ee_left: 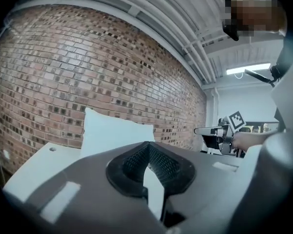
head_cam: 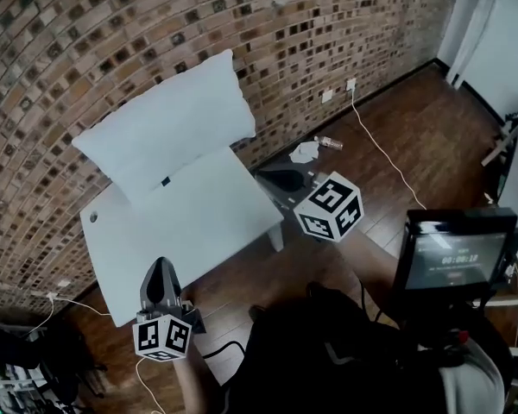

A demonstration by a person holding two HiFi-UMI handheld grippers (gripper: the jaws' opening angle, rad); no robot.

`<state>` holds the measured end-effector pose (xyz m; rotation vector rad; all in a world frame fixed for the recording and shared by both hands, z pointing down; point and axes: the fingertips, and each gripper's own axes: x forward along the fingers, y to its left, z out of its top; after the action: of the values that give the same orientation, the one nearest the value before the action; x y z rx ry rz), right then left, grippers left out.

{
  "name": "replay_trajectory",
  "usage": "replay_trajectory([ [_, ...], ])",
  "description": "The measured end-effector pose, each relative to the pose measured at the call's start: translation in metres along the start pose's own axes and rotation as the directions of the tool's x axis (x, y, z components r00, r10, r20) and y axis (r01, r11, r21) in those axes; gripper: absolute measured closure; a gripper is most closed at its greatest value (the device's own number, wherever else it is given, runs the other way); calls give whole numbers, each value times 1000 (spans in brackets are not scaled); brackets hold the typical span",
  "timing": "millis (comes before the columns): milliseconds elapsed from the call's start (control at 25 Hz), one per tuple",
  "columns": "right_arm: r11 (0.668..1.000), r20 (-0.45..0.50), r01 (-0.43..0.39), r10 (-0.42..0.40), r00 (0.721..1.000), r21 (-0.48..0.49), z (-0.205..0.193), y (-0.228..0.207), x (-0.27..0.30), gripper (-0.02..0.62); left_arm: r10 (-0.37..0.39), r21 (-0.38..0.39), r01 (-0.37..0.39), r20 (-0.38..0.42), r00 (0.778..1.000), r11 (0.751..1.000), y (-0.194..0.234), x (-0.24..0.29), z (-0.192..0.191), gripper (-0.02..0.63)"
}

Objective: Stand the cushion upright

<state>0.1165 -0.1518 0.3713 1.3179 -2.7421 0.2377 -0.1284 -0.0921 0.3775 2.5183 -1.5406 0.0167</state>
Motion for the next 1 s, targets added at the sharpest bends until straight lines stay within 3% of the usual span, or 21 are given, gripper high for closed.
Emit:
replay_trajectory([
  [200, 998, 9, -69, 69, 998, -12, 4, -16, -28, 589, 41, 10, -41, 6, 999, 999, -44, 5, 0, 600],
  [360, 996, 25, -88, 88, 996, 0, 8, -12, -38, 589, 30, 33, -30, 7, 1000, 999, -61, 1, 9, 600],
  [680, 997, 56, -73, 72, 996, 2, 9, 25, -46, 589, -3, 60, 2, 16, 1000, 998, -47, -24, 23, 600],
  [1000, 999, 29, -32, 32, 999, -9, 5, 55, -36, 589, -53, 47, 52, 34, 998, 998, -27, -39, 25, 600],
])
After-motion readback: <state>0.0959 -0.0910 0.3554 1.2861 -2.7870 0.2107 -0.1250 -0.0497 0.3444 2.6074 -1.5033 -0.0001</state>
